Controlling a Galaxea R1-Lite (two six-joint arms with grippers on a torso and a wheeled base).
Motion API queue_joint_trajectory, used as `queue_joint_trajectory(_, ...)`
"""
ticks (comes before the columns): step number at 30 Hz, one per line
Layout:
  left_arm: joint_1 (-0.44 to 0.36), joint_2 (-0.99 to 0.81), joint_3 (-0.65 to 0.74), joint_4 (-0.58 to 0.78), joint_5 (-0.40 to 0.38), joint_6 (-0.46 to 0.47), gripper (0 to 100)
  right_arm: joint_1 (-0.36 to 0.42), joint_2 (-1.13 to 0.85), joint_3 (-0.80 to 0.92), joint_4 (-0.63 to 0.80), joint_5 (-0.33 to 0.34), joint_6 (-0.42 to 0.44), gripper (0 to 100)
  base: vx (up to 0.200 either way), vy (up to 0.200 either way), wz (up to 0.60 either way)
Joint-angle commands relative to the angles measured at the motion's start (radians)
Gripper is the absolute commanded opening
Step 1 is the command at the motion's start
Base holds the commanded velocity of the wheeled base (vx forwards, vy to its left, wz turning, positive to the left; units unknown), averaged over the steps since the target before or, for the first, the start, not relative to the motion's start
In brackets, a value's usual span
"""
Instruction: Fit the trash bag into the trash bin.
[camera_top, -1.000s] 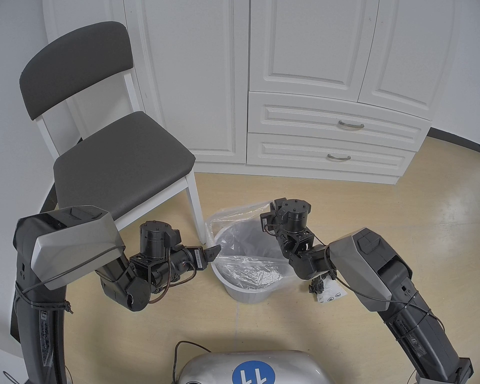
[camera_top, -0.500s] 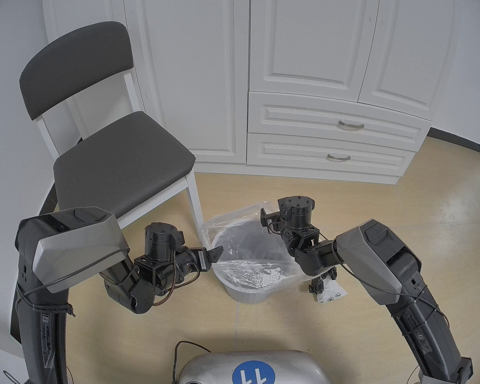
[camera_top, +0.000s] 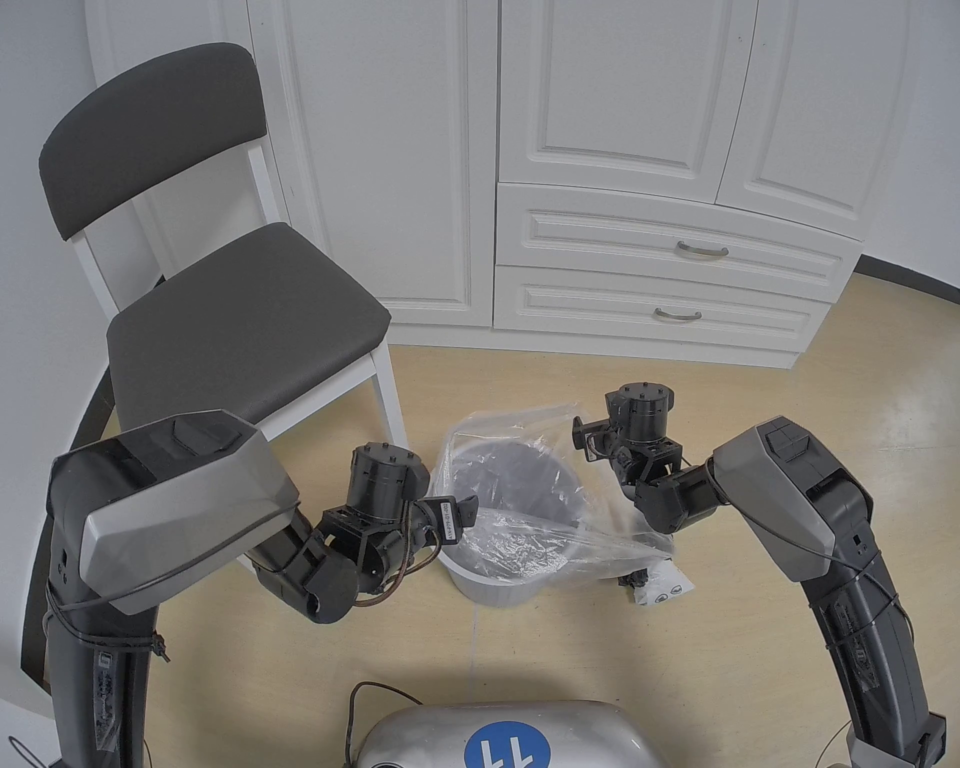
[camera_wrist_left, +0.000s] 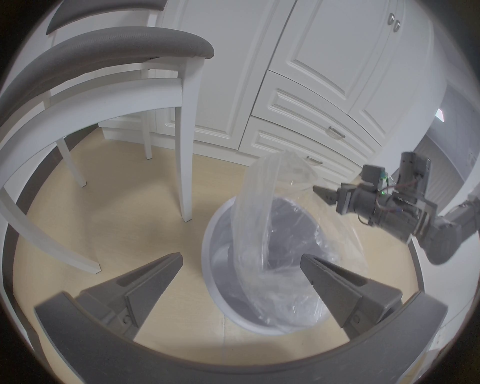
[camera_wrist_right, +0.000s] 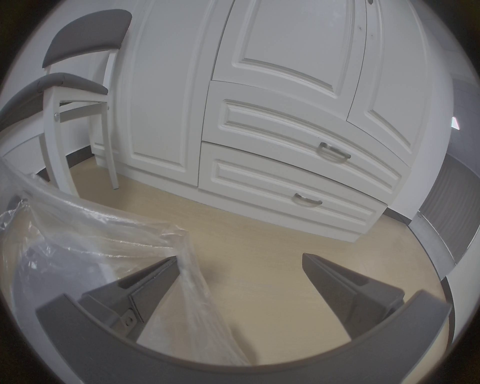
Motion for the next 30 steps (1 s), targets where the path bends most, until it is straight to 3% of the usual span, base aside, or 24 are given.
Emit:
queue_joint_trajectory(1,-0.045,0.052,-0.125,0.096,0.083,-0.064,100,0.007,-0.086,0.187,0.003,-0.019,0.000,100,0.000,0.000,0.00)
queue_joint_trajectory(7,-0.056,0.055,-0.143,0.136,0.086,-0.092,100,0.018,-0.181,0.417,-0.002,-0.033,-0.003,100,0.000,0.000,0.00)
queue_joint_trajectory(14,-0.096,0.075,-0.195,0.159,0.092,-0.113,100,0.024,-0.214,0.452,-0.012,-0.034,0.006,100,0.000,0.000,0.00)
queue_joint_trajectory(21,-0.107,0.105,-0.272,0.297,0.106,-0.135,100,0.053,-0.241,0.469,-0.012,-0.034,0.006,100,0.000,0.000,0.00)
queue_joint_trajectory(27,-0.107,0.107,-0.263,0.306,0.160,-0.162,100,0.054,-0.233,0.469,-0.002,-0.034,0.005,100,0.000,0.000,0.00)
queue_joint_trajectory(28,-0.108,0.107,-0.260,0.306,0.166,-0.161,0,0.054,-0.232,0.467,-0.002,-0.034,0.005,100,0.000,0.000,0.00)
queue_joint_trajectory(30,-0.110,0.107,-0.255,0.308,0.169,-0.161,0,0.050,-0.230,0.466,-0.002,-0.034,0.005,100,0.000,0.000,0.00)
